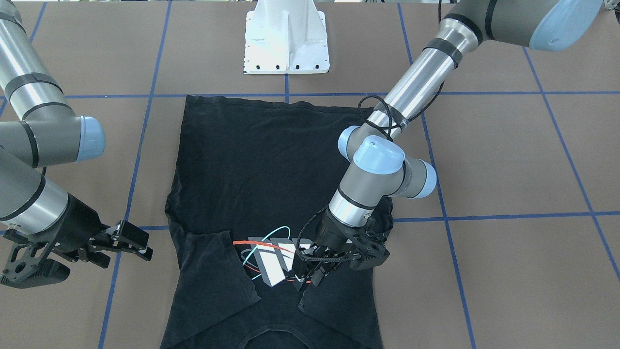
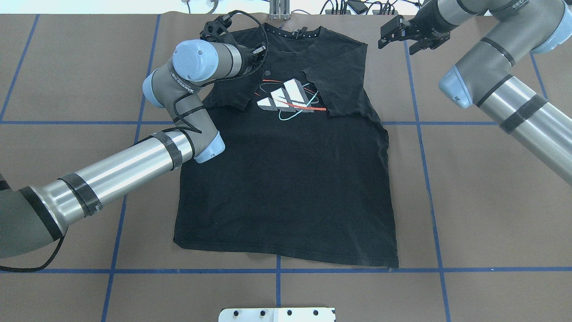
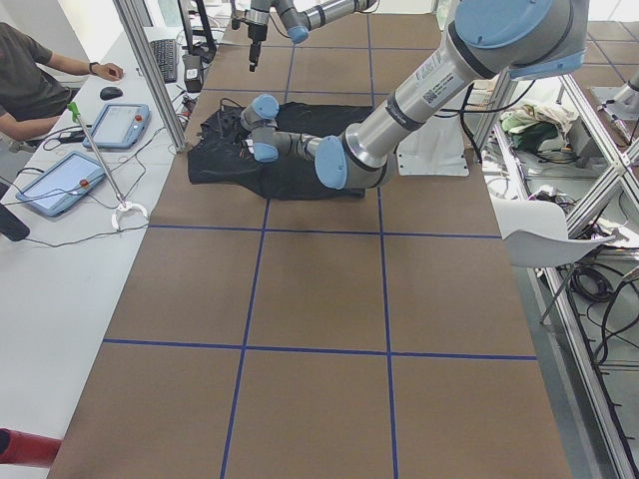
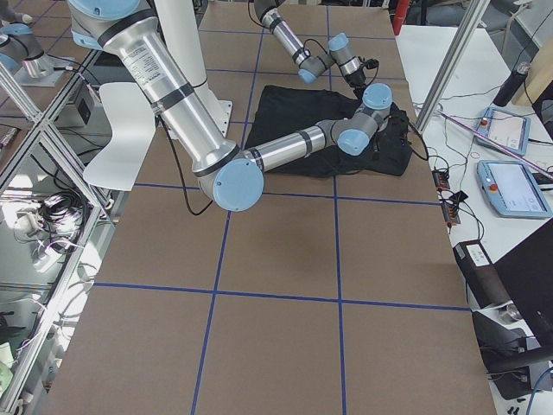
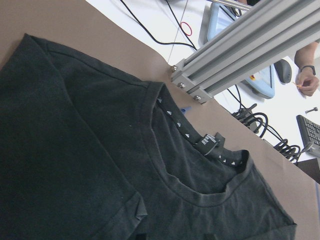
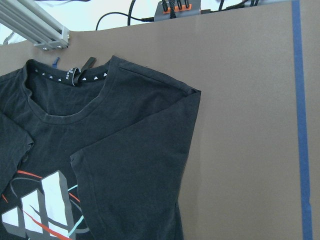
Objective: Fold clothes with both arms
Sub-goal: 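Fold the sleeves inward onto the shirt body with both grippers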
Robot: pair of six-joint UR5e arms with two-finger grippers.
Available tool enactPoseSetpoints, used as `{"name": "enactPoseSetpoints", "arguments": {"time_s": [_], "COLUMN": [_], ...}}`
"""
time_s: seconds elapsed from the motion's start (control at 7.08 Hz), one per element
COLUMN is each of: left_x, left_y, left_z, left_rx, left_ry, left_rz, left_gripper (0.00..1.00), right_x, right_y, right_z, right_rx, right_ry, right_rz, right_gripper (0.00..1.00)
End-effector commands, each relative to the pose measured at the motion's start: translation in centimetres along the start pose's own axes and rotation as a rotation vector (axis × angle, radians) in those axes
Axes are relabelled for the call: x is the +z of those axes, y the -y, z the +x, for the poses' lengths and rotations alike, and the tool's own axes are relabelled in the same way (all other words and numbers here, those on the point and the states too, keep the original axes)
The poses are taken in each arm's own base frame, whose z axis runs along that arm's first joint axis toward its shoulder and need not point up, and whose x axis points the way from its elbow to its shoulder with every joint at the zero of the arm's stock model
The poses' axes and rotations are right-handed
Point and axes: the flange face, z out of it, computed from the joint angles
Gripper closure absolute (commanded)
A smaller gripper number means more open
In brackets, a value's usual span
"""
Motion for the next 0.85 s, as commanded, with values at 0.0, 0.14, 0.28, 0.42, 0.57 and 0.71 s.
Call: {"name": "enactPoseSetpoints", "arguments": {"time_s": [0.0, 0.14, 0.28, 0.42, 0.57, 0.71], "left_x": [-7.4, -11.7, -16.8, -22.2, -27.3, -29.7], "left_y": [0.2, -0.4, -1.1, -1.9, -2.4, -3.2], "left_z": [-2.4, -5.1, -6.9, -9.9, -13.7, -16.9], "left_rx": [0.022, 0.020, 0.011, 0.063, 0.089, 0.082], "left_ry": [-0.087, -0.060, -0.010, 0.023, 0.040, 0.073], "left_rz": [-0.128, -0.215, -0.242, -0.266, -0.266, -0.265], "left_gripper": [0.00, 0.00, 0.00, 0.00, 0.00, 0.00], "right_x": [-1.5, -2.8, -4.0, -4.7, -5.3, -4.7], "right_y": [-2.7, -4.8, -7.5, -12.0, -16.0, -19.9], "right_z": [0.3, 0.9, 0.8, 1.8, 2.0, 1.6], "right_rx": [0.010, 0.062, 0.148, 0.184, 0.227, 0.274], "right_ry": [0.041, 0.068, 0.086, 0.089, 0.094, 0.086], "right_rz": [-0.035, -0.060, -0.084, -0.115, -0.149, -0.194], "right_gripper": [0.00, 0.00, 0.00, 0.00, 0.00, 0.00]}}
